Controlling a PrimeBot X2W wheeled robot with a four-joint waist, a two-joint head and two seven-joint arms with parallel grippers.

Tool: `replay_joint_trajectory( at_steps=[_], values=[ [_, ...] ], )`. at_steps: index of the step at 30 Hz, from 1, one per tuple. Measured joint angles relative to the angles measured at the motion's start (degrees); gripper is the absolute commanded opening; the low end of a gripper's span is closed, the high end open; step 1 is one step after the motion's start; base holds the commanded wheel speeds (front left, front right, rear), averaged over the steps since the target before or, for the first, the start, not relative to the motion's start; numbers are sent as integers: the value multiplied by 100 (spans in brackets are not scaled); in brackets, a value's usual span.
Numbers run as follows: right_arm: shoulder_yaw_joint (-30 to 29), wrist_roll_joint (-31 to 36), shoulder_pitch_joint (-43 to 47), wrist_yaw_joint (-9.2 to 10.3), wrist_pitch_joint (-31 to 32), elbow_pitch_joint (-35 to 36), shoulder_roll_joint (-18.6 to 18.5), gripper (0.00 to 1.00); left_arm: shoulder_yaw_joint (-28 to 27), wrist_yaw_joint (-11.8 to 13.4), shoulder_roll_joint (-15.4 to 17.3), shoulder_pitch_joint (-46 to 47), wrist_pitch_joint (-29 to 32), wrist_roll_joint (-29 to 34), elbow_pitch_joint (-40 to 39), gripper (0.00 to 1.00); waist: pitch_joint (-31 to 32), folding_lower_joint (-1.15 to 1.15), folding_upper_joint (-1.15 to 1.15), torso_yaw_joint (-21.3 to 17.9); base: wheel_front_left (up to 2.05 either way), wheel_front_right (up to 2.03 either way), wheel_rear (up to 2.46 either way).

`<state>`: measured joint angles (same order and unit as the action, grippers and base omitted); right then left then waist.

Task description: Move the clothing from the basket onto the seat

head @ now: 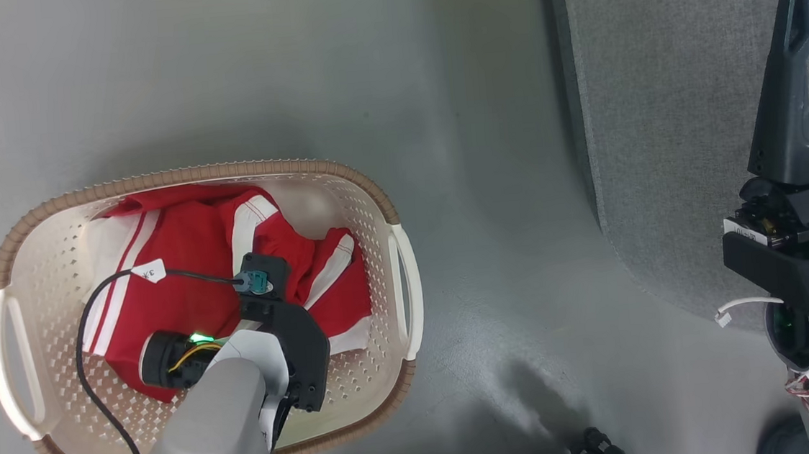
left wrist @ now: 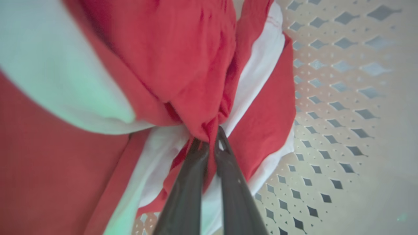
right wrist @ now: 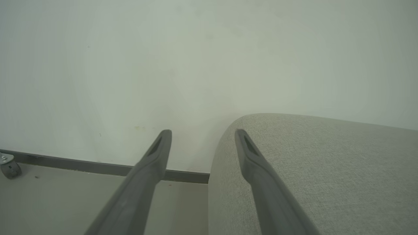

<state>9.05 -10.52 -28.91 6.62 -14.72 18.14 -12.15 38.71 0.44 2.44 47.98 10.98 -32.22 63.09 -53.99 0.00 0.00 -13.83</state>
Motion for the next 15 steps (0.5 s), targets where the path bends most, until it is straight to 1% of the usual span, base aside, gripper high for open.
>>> replay_joint_trajectory(
  at_steps=[7,15],
  values=[
    [-10,24,-1,0,0,-197,15,100,83,-4,-1,10,-129,-40,49,0,151,0,0,59,0,0,0],
    [11,22,-2,-11,0,-523,38,100,103,-98,-5,32,-442,-42,119,0,468,0,0,153,0,0,0]
  ],
)
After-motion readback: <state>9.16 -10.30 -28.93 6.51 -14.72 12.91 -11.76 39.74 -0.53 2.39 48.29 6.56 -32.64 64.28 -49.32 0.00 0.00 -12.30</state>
